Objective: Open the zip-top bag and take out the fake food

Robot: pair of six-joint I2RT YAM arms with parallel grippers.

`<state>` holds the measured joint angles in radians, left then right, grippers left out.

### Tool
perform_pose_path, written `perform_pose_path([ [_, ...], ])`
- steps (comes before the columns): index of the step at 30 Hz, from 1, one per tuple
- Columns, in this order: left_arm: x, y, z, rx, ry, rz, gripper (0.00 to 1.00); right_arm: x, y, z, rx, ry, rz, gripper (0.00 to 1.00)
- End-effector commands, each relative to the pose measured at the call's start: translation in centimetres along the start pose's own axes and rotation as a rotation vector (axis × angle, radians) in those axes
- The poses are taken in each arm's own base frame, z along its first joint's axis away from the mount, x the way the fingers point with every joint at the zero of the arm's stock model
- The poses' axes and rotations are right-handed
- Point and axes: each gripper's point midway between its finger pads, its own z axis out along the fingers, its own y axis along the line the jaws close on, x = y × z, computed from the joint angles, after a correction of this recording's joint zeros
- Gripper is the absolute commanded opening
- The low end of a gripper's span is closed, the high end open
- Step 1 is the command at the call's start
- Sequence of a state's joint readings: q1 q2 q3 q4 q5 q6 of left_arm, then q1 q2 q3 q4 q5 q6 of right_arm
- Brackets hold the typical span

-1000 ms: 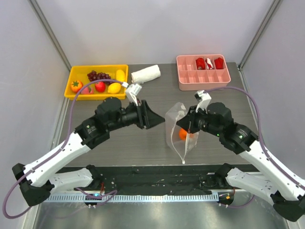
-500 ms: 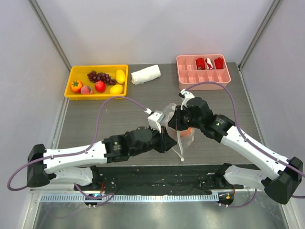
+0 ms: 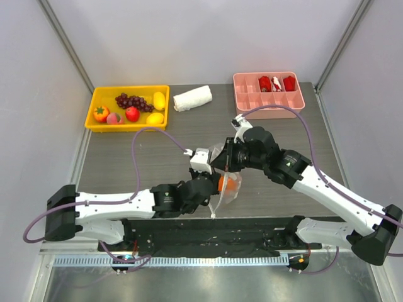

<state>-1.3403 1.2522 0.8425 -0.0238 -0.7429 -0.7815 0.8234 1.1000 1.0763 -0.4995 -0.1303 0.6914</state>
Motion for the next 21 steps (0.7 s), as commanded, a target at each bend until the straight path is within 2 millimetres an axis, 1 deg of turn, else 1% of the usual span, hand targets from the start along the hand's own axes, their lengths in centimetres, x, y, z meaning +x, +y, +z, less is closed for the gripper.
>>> perform_pose_path([
  [1,-1.6,1.7,0.4,-0.184,-0.047,0.017,0.11,-2.7,3.3,-1.5,-0.1,-0.095,0.047,0.01],
  [2,-0.6,1.4,0.9,-0.154,-0.014,0.033,0.14,-2.8,3.4,-1.3,-0.103,-0.095,0.046,0.01],
  [4,0.9,1.3,1.1,-0.144,0.049,0.04,0.16,-3.0,4.0,-0.9,-0.128,-0.092,0.037,0.01],
  [5,2.0,1.6,1.3,-0.152,0.089,-0.011,0.16,-2.7,4.1,-0.2,-0.137,-0.066,0.034,0.02],
  [6,3.1,2.5,1.3,-0.178,0.123,-0.019,0.15,-2.7,4.4,0.0,-0.148,-0.06,0.031,0.04],
  [8,4.5,3.7,1.5,-0.19,0.148,-0.088,0.15,-2.5,4.3,0.5,-0.147,-0.044,0.015,0.09],
  [9,5.5,4.6,1.5,-0.179,0.146,-0.136,0.16,-2.1,4.0,0.7,-0.141,-0.033,0.011,0.18],
  [11,5.4,5.2,1.6,-0.162,0.121,-0.198,0.17,-1.7,3.6,0.6,-0.134,-0.03,0.0,0.33],
  [12,6.2,6.4,1.4,-0.172,0.122,-0.203,0.18,-1.1,3.0,0.2,-0.125,-0.024,-0.007,0.49],
  [13,5.4,6.2,1.3,-0.153,0.096,-0.237,0.2,-0.8,2.6,0.0,-0.114,-0.024,-0.014,0.56],
  [14,5.2,6.8,1.3,-0.165,0.086,-0.244,0.2,-0.6,2.0,-0.3,-0.099,-0.024,-0.03,0.62],
  [15,5.3,7.5,1.2,-0.179,0.083,-0.24,0.2,-0.2,1.2,-1.2,-0.069,-0.032,-0.035,0.74],
  [16,5.0,8.2,1.3,-0.195,0.077,-0.246,0.22,0.0,1.0,-1.7,-0.064,-0.037,-0.044,0.77],
  [17,4.9,8.5,1.3,-0.198,0.078,-0.254,0.22,0.1,0.7,-2.3,-0.058,-0.046,-0.06,0.82],
  [18,5.0,8.5,1.4,-0.189,0.091,-0.266,0.22,0.4,-0.5,-2.7,-0.009,-0.052,-0.063,0.83],
  [19,5.0,9.0,1.5,-0.189,0.084,-0.284,0.22,0.2,-0.8,-3.9,0.002,-0.088,-0.07,0.84],
  [20,5.0,9.1,1.6,-0.185,0.083,-0.294,0.22,0.0,-1.7,-4.3,0.042,-0.112,-0.078,0.86],
  [21,5.1,9.1,1.7,-0.172,0.082,-0.304,0.22,0.4,-3.5,-4.2,0.111,-0.124,-0.079,0.86],
])
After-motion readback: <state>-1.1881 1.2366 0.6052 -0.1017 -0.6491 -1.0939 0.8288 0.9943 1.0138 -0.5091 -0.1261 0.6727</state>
